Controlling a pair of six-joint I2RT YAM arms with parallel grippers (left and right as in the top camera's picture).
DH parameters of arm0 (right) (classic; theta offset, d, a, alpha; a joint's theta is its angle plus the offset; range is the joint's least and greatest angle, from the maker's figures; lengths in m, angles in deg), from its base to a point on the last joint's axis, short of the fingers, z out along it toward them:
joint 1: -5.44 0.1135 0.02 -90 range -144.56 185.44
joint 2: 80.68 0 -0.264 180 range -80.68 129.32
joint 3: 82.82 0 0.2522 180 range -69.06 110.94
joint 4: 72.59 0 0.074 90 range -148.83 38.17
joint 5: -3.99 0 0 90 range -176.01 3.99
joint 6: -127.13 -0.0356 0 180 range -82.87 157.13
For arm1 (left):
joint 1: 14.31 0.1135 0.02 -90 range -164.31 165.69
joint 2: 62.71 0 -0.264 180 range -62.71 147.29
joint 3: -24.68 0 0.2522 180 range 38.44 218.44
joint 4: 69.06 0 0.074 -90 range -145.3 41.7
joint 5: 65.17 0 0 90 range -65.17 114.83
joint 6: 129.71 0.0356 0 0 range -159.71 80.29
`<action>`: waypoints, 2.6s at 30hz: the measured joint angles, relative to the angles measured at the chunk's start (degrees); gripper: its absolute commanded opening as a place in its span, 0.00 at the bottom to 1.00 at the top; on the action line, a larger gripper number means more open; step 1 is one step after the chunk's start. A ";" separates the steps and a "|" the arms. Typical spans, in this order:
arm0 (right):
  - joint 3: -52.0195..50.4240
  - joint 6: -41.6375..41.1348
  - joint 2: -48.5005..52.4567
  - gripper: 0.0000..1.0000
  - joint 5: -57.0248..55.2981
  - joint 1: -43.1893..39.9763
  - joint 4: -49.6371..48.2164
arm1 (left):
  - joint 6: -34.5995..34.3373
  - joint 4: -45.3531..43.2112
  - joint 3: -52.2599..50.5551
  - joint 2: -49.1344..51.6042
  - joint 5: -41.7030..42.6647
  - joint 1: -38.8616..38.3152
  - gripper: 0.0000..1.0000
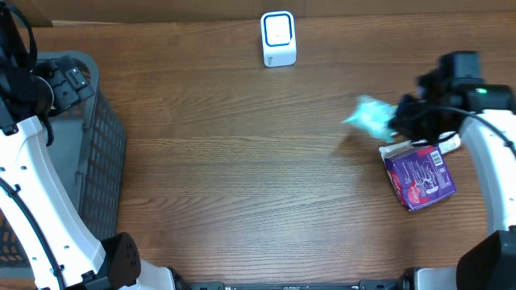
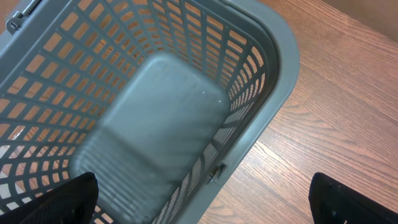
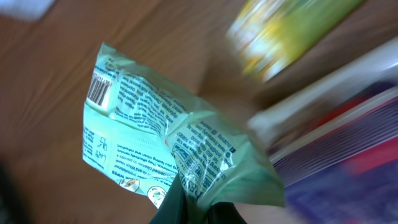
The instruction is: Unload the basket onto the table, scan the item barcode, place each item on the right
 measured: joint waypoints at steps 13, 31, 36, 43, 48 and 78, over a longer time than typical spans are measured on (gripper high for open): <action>-6.84 8.13 0.07 0.52 -10.54 -5.57 -12.07 | 0.00 0.00 0.00 0.00 0.00 0.00 1.00; 28.94 9.35 -6.54 1.00 -1.44 4.37 18.45 | 0.00 0.00 0.00 0.00 0.00 0.00 1.00; 31.39 9.20 -13.81 1.00 -0.79 7.21 20.41 | 0.00 0.00 0.00 0.00 0.00 0.00 0.99; 31.65 9.25 -16.96 1.00 -2.54 7.28 25.83 | -0.02 0.00 0.00 0.00 0.02 0.00 1.00; 31.65 9.27 -16.90 1.00 -6.49 7.28 26.25 | 0.00 0.00 0.00 0.00 0.00 0.00 1.00; -49.00 12.22 -70.23 1.00 -10.34 5.33 -48.33 | 0.09 0.00 0.00 0.07 0.00 0.00 1.00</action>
